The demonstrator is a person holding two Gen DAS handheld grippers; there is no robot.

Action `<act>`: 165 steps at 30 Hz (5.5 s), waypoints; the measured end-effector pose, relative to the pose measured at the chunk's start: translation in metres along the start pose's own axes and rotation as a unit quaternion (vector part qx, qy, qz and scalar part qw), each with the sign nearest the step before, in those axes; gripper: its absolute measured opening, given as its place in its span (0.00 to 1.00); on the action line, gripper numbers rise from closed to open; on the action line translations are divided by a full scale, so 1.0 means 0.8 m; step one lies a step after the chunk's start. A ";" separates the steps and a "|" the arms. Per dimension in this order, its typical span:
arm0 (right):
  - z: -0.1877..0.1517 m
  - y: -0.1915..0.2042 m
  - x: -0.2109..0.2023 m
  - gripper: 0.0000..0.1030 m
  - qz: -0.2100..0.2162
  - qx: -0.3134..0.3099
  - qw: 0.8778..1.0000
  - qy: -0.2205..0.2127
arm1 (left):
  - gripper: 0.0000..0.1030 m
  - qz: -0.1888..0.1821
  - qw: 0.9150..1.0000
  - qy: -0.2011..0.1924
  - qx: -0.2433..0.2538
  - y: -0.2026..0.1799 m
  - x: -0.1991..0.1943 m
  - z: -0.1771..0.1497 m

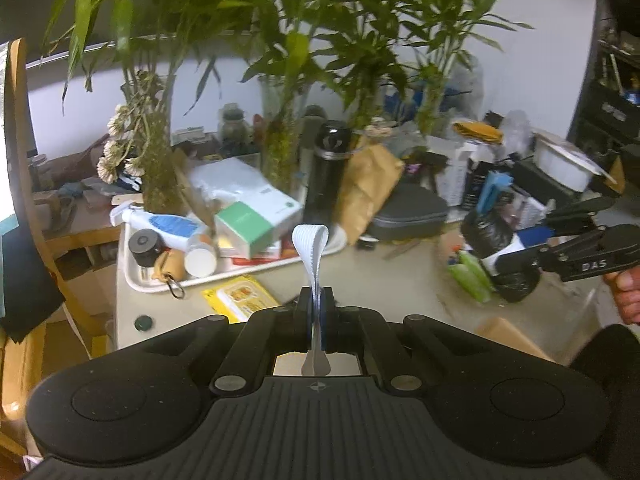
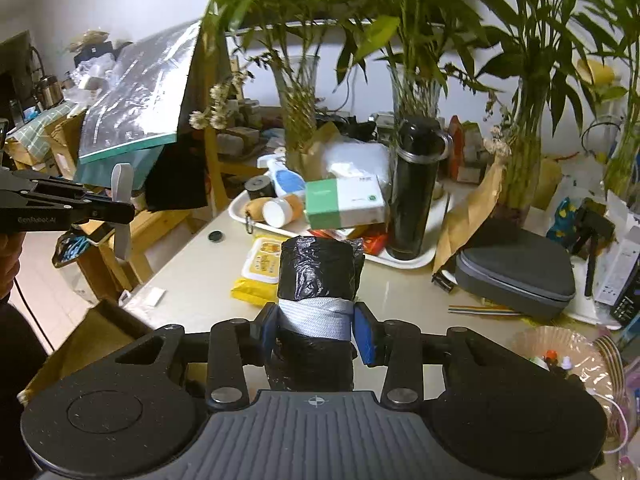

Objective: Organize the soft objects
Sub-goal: 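Carry the white strip with the left tool while the right tool carries the bag roll to the box, then open the left gripper over the box while the right gripper releases the bag roll inside, then move both tools from the box back toward the table, then move the right tool to the black tissue pack and close on it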

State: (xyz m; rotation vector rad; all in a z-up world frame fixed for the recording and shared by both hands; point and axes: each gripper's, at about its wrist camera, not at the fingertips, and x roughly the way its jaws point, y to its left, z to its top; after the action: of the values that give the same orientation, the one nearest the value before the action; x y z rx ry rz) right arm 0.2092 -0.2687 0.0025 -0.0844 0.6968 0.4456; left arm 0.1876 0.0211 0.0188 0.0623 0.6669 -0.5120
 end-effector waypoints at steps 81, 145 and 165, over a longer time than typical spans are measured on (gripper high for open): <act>-0.080 0.067 -0.048 1.00 -0.004 0.054 0.996 0.067 | 0.62 0.067 0.997 0.028 0.013 -0.042 -0.093 -0.125; -0.040 -0.002 0.032 1.00 -0.001 0.045 0.999 0.000 | 0.62 0.141 0.987 -0.003 -0.075 0.087 0.058 -0.069; -0.007 -0.067 0.155 1.00 0.065 0.023 0.997 -0.019 | 0.62 0.135 0.988 0.012 -0.078 0.095 0.075 -0.073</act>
State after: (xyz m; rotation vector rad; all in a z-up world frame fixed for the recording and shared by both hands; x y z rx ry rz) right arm 0.3125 -0.2728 -0.0845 0.0137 0.6778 0.5542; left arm 0.2300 0.0741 -0.0718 0.0114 0.7070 -0.1978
